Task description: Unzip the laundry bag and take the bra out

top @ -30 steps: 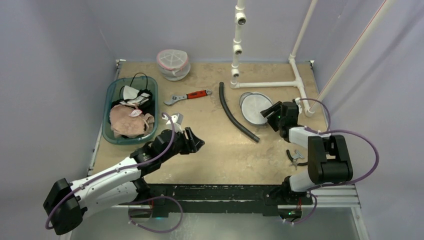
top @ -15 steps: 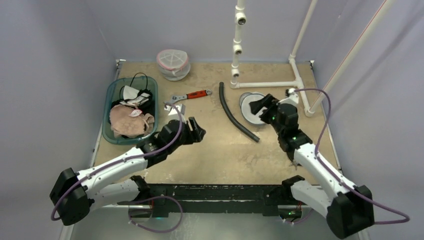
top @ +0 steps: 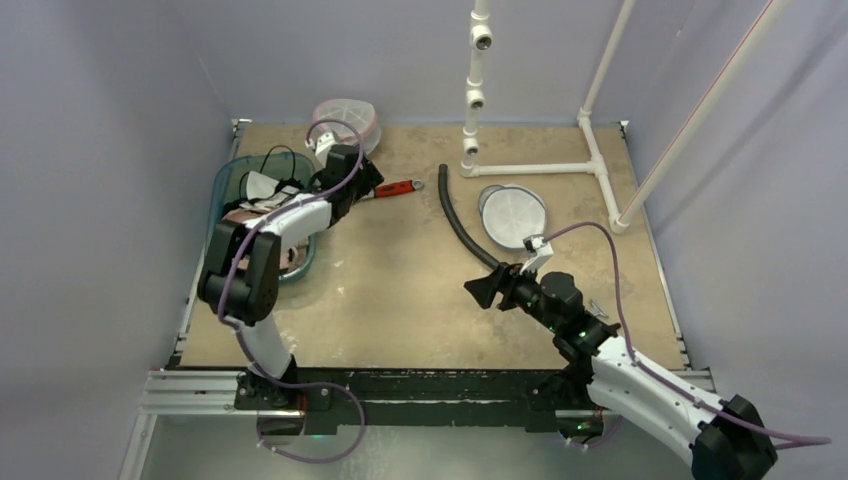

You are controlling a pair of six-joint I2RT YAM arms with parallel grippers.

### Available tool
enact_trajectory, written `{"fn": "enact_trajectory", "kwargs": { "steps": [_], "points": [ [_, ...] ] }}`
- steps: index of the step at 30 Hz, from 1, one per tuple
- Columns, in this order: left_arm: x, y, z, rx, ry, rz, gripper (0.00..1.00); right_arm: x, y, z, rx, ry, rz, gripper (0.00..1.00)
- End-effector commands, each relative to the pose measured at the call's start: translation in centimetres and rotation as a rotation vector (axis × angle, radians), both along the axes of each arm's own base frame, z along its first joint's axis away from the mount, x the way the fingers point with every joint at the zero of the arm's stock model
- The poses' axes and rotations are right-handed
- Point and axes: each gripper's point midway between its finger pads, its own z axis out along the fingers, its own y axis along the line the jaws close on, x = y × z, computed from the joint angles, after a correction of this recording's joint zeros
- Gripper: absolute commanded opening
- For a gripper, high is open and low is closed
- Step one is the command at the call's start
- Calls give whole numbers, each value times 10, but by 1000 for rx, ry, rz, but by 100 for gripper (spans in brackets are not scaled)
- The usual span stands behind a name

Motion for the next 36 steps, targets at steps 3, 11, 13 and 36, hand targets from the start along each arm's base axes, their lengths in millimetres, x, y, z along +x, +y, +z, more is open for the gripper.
{"fn": "enact_trajectory", "kwargs": {
  "steps": [3,11,13,36],
  "points": [
    [77,8,47,-106,-211,107,78,-12,2,14,50,-102,63,75],
    [125,46,-2,-280,-193,364,78,-24,6,2,83,-67,107,75],
    [134,56,-10,-276,-187,413,78,-25,7,3,81,-71,114,75],
    [178,51,25,-355,-381,383,82,-23,6,1,78,-76,106,76]
  ]
}}
